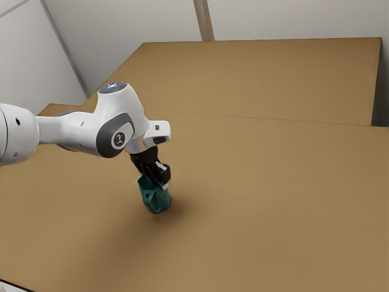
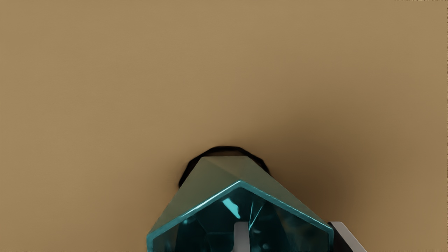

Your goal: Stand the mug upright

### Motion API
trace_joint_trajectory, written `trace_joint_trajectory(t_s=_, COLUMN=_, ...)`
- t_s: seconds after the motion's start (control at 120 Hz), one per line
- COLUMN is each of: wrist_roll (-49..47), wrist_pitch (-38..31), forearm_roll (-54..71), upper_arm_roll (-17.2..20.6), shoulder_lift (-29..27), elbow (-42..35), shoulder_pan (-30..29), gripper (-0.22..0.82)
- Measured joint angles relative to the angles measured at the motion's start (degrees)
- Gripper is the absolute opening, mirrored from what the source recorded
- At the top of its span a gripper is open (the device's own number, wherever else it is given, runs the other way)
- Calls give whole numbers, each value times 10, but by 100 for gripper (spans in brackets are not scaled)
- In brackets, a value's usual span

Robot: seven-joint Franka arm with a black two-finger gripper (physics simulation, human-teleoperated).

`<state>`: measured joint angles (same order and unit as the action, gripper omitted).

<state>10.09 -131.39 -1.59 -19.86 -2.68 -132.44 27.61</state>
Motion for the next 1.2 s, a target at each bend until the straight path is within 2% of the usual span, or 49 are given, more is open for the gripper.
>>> trace_joint_trajectory(t_s=0.158, wrist_roll=-2, wrist_pitch=2, forearm_roll=0, upper_arm_roll=0, shoulder_lift=-1, elbow=3, shoulder_pan=1, gripper=35)
trace_joint_trajectory(t_s=0.367, wrist_roll=-4, wrist_pitch=3, forearm_roll=0, upper_arm_roll=2, shoulder_lift=-7, elbow=18, shoulder_pan=0, gripper=43)
trace_joint_trajectory(t_s=0.517, wrist_roll=-3, wrist_pitch=25, forearm_roll=1, upper_arm_roll=10, shoulder_lift=-8, elbow=92, shoulder_pan=-5, gripper=51)
trace_joint_trajectory(t_s=0.575, wrist_roll=-1, wrist_pitch=43, forearm_roll=2, upper_arm_roll=44, shoulder_lift=3, elbow=138, shoulder_pan=-43, gripper=53)
trace_joint_trajectory(t_s=0.658, wrist_roll=4, wrist_pitch=78, forearm_roll=2, upper_arm_roll=156, shoulder_lift=28, elbow=215, shoulder_pan=-162, gripper=56)
trace_joint_trajectory(t_s=0.733, wrist_roll=12, wrist_pitch=111, forearm_roll=1, upper_arm_roll=187, shoulder_lift=34, elbow=260, shoulder_pan=-199, gripper=57)
trace_joint_trajectory(t_s=0.875, wrist_roll=27, wrist_pitch=157, forearm_roll=2, upper_arm_roll=180, shoulder_lift=37, elbow=314, shoulder_pan=-205, gripper=59)
trace_joint_trajectory(t_s=1.025, wrist_roll=40, wrist_pitch=219, forearm_roll=5, upper_arm_roll=148, shoulder_lift=37, elbow=376, shoulder_pan=-197, gripper=60)
trace_joint_trajectory(t_s=1.2, wrist_roll=51, wrist_pitch=260, forearm_roll=22, upper_arm_roll=143, shoulder_lift=42, elbow=414, shoulder_pan=-231, gripper=60)
